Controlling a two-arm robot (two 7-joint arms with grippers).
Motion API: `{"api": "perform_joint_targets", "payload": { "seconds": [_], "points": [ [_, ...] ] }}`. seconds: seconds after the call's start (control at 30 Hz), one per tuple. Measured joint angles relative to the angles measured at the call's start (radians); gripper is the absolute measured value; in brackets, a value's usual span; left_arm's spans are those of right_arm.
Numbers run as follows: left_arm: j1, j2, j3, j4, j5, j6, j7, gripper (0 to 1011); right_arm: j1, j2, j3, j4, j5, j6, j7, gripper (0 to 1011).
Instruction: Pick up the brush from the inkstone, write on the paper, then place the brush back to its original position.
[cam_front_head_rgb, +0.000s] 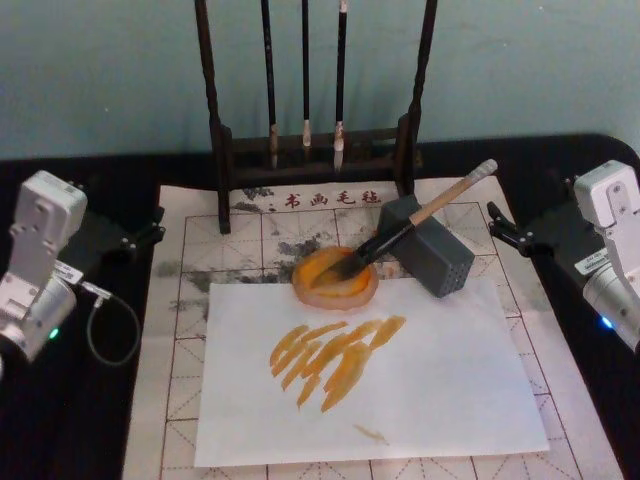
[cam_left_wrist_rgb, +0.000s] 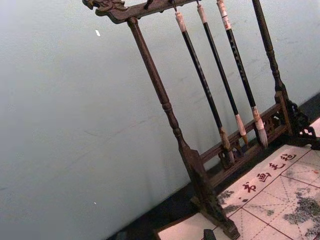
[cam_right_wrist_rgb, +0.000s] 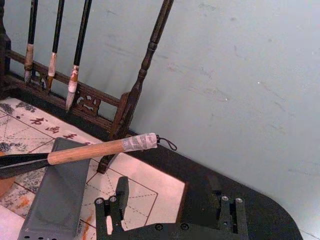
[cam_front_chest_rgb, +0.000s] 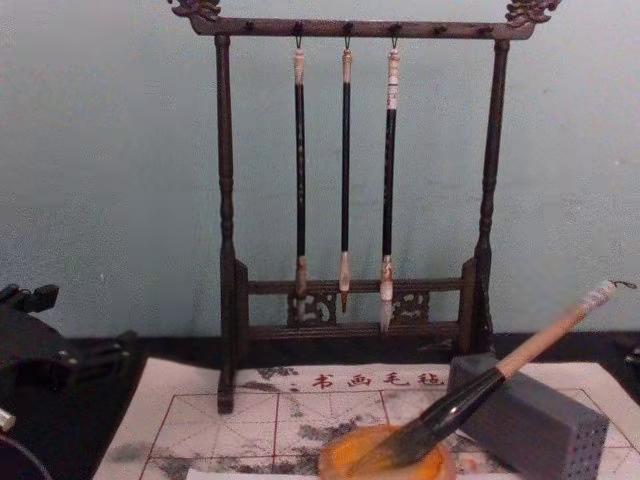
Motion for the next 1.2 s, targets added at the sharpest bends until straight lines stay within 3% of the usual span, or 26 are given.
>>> {"api": "perform_joint_targets", "payload": {
  "seconds": [0.33, 0.53, 0.83, 1.2],
  "points": [
    [0.0, 0.0, 0.0, 0.0, 0.0, 0.0, 0.0, 1001, -0.011, -0.012, 0.032, 0.0, 0.024, 0.003, 0.034, 1000],
    [0.0, 0.0, 0.0, 0.0, 0.0, 0.0, 0.0, 1001, -0.026, -0.026, 0.069, 0.006, 0.087, -0.002, 0.092, 1000],
    [0.0, 0.0, 0.0, 0.0, 0.0, 0.0, 0.0, 1001, -0.06, -0.05, 0.14, -0.012, 0.247, 0.044, 0.208, 1000],
    [0.0, 0.0, 0.0, 0.0, 0.0, 0.0, 0.0, 1001, -0.073, -0.11, 0.226, -0.012, 0.485, 0.189, 0.366, 1000]
  ]
}}
